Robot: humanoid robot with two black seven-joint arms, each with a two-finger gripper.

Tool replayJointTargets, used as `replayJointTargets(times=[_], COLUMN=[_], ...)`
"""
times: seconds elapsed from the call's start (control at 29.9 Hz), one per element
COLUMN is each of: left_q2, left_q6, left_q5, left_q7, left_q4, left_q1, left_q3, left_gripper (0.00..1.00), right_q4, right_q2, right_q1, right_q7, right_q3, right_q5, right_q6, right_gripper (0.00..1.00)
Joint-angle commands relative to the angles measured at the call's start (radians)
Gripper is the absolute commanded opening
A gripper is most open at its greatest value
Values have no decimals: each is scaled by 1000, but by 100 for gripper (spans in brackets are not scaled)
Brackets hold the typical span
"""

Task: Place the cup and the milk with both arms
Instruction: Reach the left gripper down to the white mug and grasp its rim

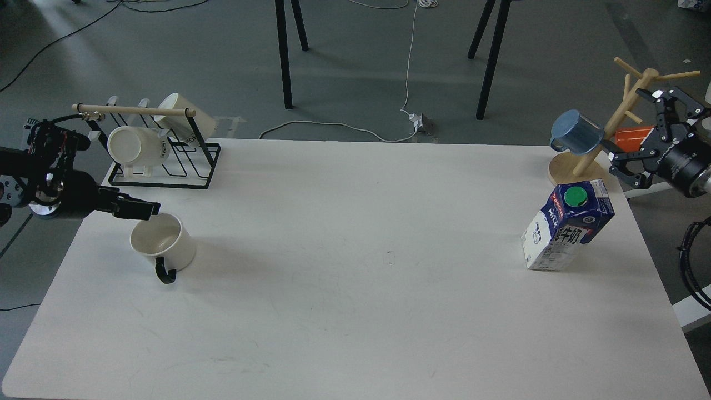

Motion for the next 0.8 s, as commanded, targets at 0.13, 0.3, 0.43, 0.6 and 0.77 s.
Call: replayJointTargets(times=[0.13, 0.3, 0.43, 0.6, 0.77], left_q2=[-17, -71, -91, -102, -142], left_q6=[0, 0, 0, 0, 0], left_q5=[-1, -1, -3, -7, -10], left_q7=[0, 0, 0, 0, 0], left_q4=[45, 136, 147, 148, 187], left_q1=[41, 45, 45, 54, 73], left_q3=[0, 1, 0, -2, -2], left_gripper=[100, 100, 100, 99, 96], right_q4=[0, 0, 0, 0, 0], right_q2=[-1, -1, -4, -6, -7], right_q1=[-1, -1, -2, -10, -21], right_q7=[0, 0, 0, 0, 0], right_q3=[-3, -3, -3, -1, 0], right_q5=[0, 0, 0, 0, 0], right_q6=[0, 0, 0, 0, 0], right_gripper=[99, 99, 99, 99, 99])
